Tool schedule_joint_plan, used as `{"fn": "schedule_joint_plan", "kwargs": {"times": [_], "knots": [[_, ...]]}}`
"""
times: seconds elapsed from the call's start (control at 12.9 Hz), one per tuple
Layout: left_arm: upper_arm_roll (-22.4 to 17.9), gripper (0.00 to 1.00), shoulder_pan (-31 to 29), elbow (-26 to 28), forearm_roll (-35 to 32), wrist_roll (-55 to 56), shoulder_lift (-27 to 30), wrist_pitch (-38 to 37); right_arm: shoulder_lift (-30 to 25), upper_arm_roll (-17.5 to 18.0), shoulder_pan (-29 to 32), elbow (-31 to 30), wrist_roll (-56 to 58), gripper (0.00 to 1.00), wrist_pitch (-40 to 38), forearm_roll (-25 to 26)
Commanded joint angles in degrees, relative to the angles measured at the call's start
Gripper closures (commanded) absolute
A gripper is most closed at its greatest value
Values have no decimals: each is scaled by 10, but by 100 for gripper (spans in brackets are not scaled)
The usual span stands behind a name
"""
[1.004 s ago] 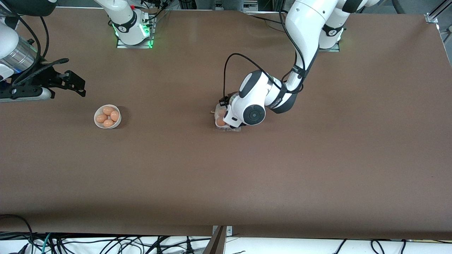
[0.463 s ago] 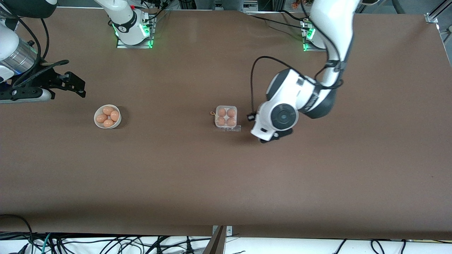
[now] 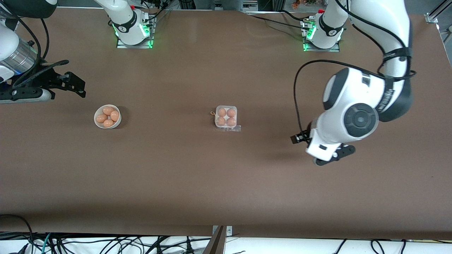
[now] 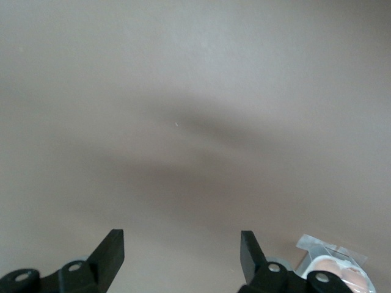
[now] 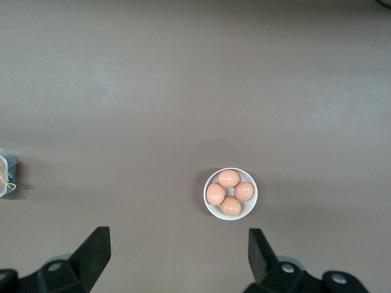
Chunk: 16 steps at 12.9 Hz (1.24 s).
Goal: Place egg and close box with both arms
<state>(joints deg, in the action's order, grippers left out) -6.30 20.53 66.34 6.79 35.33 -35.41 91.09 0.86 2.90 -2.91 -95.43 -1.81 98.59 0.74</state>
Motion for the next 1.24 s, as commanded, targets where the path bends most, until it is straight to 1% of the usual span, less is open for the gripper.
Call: {"fn": "schedule_joint_plan", "kwargs": {"times": [0.0,0.15,0.31,0.39,0.54,0.77,0.85,0.93,1.08,1.16], "knots": [[-16,11,-12,-21,-29,-59,-8,-13,-6,4,5,-5,1,0,6,0],[-29,8,-35,-22,-29,-111,1,-13,-6,4,5,-5,1,0,6,0],[-29,6,-57,-10,-58,-193,30,-13,-5,4,6,-5,1,0,6,0],[-28,1,-75,3,-72,-229,48,-11,-5,4,6,-5,2,0,6,0],[-25,0,-112,47,-70,-279,96,-3,-6,4,6,-5,3,0,5,0],[-25,0,-152,87,-68,-354,147,12,-5,4,6,-5,4,0,6,0],[-25,0,-156,110,-68,-358,168,14,-5,4,6,-5,4,0,6,0],[-25,0,-156,139,-68,-359,190,33,-5,4,6,-5,4,0,6,0],[-18,0,-156,223,-69,-353,242,93,-5,4,7,-5,6,0,6,0],[-15,0,-160,245,-69,-352,258,102,-5,4,7,-5,6,0,5,0]]}}
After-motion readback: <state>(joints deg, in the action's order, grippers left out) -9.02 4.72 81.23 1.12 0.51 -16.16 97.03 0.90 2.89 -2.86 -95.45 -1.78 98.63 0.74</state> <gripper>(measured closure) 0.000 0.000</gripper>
